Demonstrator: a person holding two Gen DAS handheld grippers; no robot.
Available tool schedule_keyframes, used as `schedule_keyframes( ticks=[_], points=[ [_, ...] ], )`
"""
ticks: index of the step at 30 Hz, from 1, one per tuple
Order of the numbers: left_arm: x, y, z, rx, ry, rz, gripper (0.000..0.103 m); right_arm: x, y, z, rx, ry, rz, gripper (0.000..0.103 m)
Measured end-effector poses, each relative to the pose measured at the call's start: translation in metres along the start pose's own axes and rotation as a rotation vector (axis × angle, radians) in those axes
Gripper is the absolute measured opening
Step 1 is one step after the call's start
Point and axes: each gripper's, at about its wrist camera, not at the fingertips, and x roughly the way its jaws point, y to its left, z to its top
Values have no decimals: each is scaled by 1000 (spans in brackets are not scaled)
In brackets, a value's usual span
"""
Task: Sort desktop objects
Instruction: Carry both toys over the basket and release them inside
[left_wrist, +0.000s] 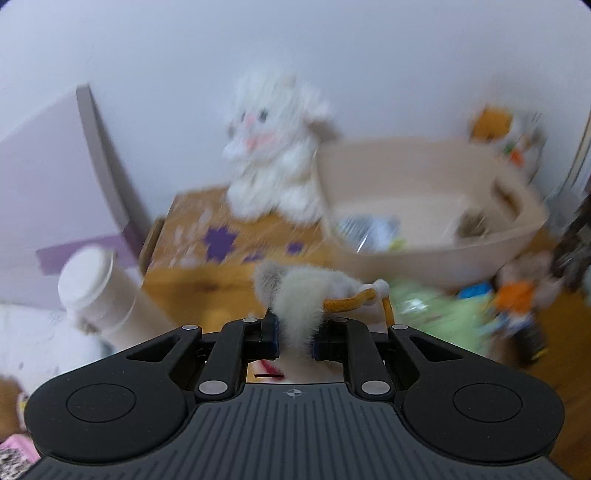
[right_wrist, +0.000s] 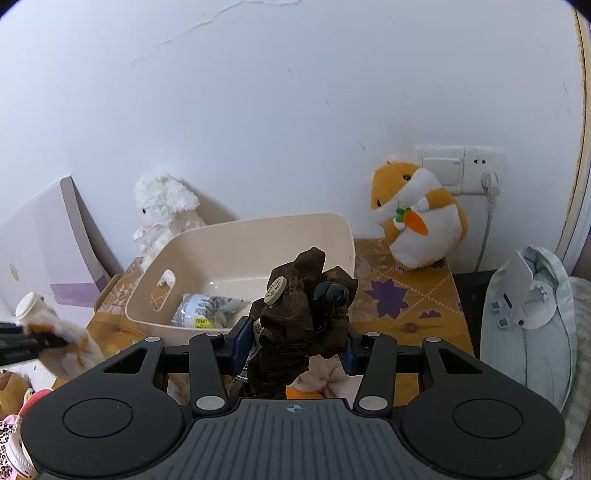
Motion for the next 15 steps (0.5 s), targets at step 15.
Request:
schedule_keyframes(
  ticks=[15],
  points=[
    [11,8,6,32,-32,6,14,8,0,8,-19,0,9,44]
  ],
)
